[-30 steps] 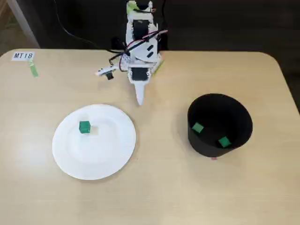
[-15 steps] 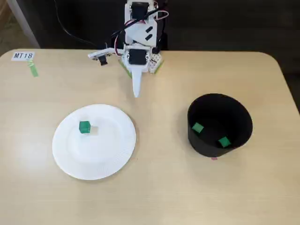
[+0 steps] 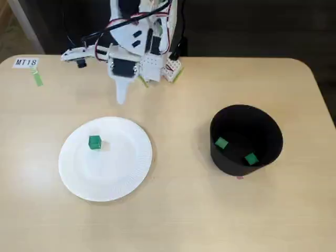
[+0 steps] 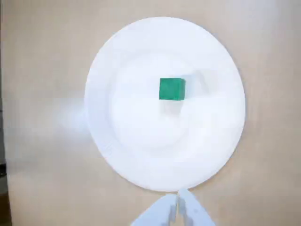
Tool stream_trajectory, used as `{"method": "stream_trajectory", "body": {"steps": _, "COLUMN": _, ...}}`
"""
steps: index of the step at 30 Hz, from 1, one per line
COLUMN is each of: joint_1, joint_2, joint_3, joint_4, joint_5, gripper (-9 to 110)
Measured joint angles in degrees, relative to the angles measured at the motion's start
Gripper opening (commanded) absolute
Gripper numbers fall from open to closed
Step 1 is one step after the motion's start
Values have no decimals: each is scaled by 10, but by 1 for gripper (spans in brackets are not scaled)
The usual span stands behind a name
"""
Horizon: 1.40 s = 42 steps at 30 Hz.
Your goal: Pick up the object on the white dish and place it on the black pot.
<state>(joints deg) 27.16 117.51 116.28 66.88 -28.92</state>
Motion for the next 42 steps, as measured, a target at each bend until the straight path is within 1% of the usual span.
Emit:
{"method": "stream_trajectory", "body": {"steps": 8, "joint_1": 39, "joint_2": -203, "joint_3": -141, "joint_4": 39, "joint_5": -50, "gripper": 0}}
{"method": "stream_trajectory", "body": {"steps": 16, "joint_1": 75, "joint_2": -299, "joint_3": -185, "joint_4": 12, "joint_5": -49, "gripper": 0}}
{"method": "stream_trajectory", "body": {"steps": 20, "joint_1": 88, "joint_2": -318, "joint_3": -185, "joint_4": 3, "joint_5": -45, "gripper": 16}}
{"method": "stream_trajectory", "body": {"steps": 26, "joint_1": 102, "joint_2": -352, "joint_3": -185, "joint_4": -16, "joint_5": -45, "gripper": 25}}
{"method": "stream_trajectory", "body": {"steps": 29, "joint_1": 98, "joint_2": -369, "joint_3": -187, "joint_4": -22, "joint_5": -45, "gripper": 27}}
{"method": "stream_trajectory", "body": {"steps": 42, "joint_1": 100, "joint_2": -450, "joint_3": -258, "joint_4": -8, "joint_5": -43, "gripper": 30}}
